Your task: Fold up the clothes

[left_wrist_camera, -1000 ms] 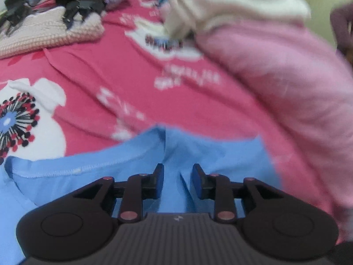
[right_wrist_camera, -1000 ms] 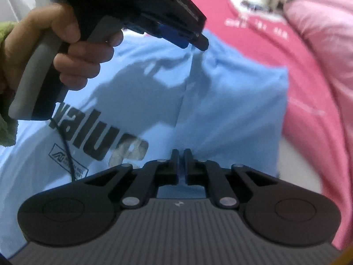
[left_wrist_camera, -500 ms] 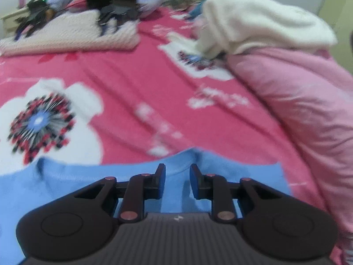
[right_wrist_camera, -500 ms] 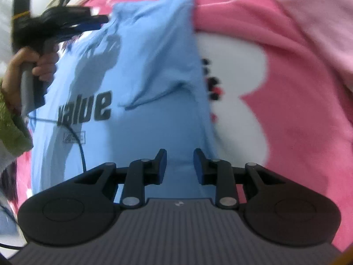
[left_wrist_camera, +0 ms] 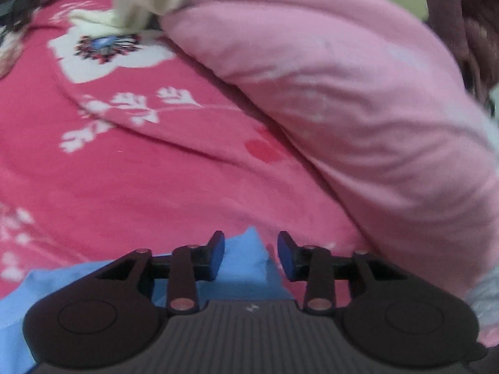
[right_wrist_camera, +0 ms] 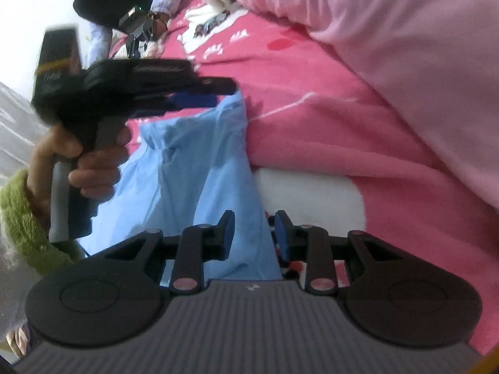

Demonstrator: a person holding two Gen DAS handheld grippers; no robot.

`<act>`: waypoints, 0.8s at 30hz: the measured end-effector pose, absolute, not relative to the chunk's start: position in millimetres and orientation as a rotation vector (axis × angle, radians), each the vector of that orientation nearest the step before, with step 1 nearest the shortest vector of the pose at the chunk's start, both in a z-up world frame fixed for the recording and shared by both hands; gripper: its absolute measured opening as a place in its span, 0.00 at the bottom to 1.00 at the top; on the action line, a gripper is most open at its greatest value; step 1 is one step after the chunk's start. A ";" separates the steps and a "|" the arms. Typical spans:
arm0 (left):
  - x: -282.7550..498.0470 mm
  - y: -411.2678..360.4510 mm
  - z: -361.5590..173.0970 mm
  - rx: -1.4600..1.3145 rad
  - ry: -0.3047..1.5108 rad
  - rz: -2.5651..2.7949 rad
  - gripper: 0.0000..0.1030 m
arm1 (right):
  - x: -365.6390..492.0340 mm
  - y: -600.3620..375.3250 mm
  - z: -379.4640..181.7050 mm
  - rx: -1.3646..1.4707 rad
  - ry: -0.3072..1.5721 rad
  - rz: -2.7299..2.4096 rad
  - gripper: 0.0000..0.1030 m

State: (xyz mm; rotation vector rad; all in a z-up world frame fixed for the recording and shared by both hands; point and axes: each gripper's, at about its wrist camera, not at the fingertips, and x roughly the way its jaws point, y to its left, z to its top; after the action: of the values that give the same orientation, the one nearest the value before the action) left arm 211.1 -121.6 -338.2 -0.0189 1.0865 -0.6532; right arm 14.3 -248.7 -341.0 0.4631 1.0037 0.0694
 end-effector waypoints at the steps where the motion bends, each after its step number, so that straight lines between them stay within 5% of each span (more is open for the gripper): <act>1: 208.2 -126.6 -341.1 0.016 1.087 -0.655 0.22 | 14.2 -248.4 -341.0 0.455 0.999 0.066 0.26; 2: 204.6 -128.5 -343.2 0.043 1.080 -0.648 0.08 | 14.1 -248.2 -341.0 0.447 0.995 0.063 0.26; 3: 202.2 -129.2 -344.9 0.054 1.070 -0.643 0.06 | 14.1 -248.0 -341.0 0.438 0.990 0.059 0.25; 5: 202.9 -124.6 -345.9 0.004 1.060 -0.633 0.03 | 13.9 -247.5 -340.9 0.422 0.981 0.053 0.02; 19: 219.5 -95.9 -372.6 -0.384 1.003 -0.558 0.10 | -14.4 -243.0 -325.5 0.302 0.832 0.203 0.02; 24: 228.5 -93.1 -369.3 -0.423 1.022 -0.584 0.15 | -21.6 -222.7 -353.5 0.106 0.975 0.291 0.00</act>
State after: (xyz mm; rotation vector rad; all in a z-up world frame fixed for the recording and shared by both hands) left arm 228.5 -93.1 -369.3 -0.4230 1.0216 -0.5844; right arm -21.6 -222.7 -353.5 0.1058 0.9750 0.2913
